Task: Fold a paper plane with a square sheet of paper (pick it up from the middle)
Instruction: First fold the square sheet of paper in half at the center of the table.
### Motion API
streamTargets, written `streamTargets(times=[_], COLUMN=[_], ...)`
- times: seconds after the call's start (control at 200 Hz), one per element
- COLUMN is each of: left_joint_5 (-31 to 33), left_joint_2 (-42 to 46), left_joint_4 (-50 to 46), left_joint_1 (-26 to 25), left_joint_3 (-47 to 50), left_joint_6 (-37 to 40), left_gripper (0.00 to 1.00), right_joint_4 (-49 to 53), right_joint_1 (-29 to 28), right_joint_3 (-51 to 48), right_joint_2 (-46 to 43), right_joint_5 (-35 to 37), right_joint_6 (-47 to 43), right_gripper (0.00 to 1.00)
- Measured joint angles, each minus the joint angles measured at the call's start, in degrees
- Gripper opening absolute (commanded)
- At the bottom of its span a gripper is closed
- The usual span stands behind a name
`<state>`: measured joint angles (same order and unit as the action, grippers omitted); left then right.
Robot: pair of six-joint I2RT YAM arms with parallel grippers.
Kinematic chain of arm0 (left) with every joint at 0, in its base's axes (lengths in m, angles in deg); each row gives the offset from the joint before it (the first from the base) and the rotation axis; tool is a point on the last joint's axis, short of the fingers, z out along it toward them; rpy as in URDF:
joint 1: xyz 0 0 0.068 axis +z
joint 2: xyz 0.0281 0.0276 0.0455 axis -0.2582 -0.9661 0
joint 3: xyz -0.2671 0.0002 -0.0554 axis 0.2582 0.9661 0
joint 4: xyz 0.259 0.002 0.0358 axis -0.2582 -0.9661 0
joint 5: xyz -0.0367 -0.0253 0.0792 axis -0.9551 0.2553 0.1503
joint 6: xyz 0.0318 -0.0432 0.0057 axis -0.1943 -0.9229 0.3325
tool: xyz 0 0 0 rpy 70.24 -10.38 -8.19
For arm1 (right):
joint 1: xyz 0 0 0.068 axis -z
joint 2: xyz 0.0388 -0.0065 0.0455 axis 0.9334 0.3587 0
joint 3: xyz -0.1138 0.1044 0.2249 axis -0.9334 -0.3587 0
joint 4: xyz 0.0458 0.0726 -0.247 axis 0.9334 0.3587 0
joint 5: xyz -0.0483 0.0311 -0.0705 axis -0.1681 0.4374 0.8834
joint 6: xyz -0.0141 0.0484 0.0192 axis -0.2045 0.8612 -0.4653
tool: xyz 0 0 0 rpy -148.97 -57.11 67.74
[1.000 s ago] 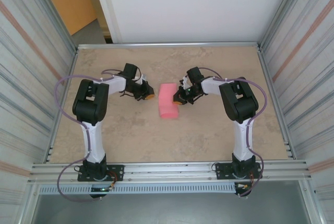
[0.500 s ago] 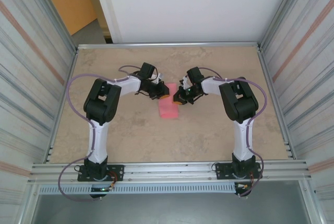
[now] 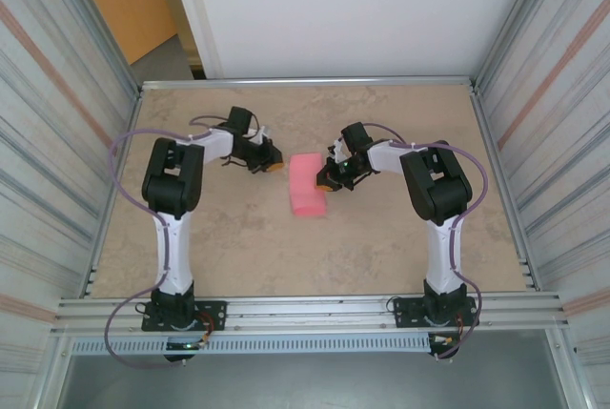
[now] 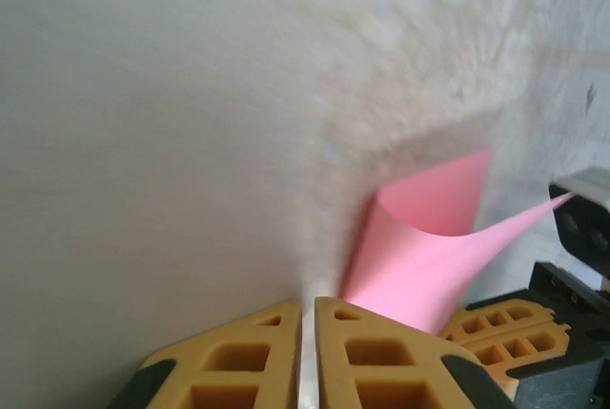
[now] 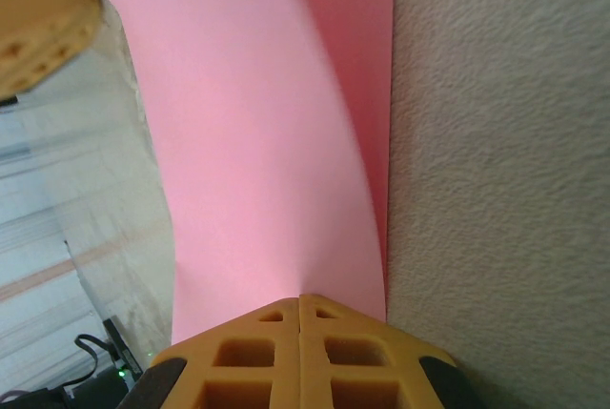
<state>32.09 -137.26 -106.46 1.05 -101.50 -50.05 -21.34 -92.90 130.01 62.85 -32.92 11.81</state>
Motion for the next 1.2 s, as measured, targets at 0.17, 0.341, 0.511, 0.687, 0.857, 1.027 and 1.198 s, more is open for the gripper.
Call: streamTargets(times=[0.17, 0.341, 0.511, 0.687, 0.857, 1.027, 1.198], left_joint_5=[0.83, 0.13, -0.26, -0.33, -0.24, 0.2, 0.35], left_joint_2=[1.99, 6.21, 5.35, 0.68, -3.37, -5.49, -5.62], left_joint_4=[-1.33, 0.68, 1.49, 1.7, 1.31, 0.7, -0.42], left_joint_1=[1.49, -3.17, -7.63, -8.33, -8.17, -7.67, -6.43], left_joint_3=[0.22, 1.51, 0.87, -2.47, -6.75, -8.61, -8.87], left_joint_6=[0.61, -0.46, -1.46, -2.05, -2.47, -2.29, -1.2], left_gripper=[0.11, 0.12, 0.11, 0.11, 0.11, 0.11, 0.12], right_joint_4=[0.0, 0.0, -0.04, -0.04, -0.04, -0.04, -0.46], right_joint_1=[0.0, 0.0, 0.0, 0.0, 0.0, 0.0, 0.0], right_joint_3=[0.0, -0.02, -0.07, -0.07, -0.07, -0.07, -0.39], right_joint_2=[0.0, 0.0, 0.07, 0.09, 0.11, 0.11, 0.09], right_joint_5=[0.0, 0.0, 0.0, -0.02, -0.02, 0.0, 0.0], right_joint_6=[0.0, 0.0, 0.0, 0.0, -0.02, -0.02, -0.04], right_gripper=[0.04, 0.04, 0.04, 0.04, 0.04, 0.04, 0.04])
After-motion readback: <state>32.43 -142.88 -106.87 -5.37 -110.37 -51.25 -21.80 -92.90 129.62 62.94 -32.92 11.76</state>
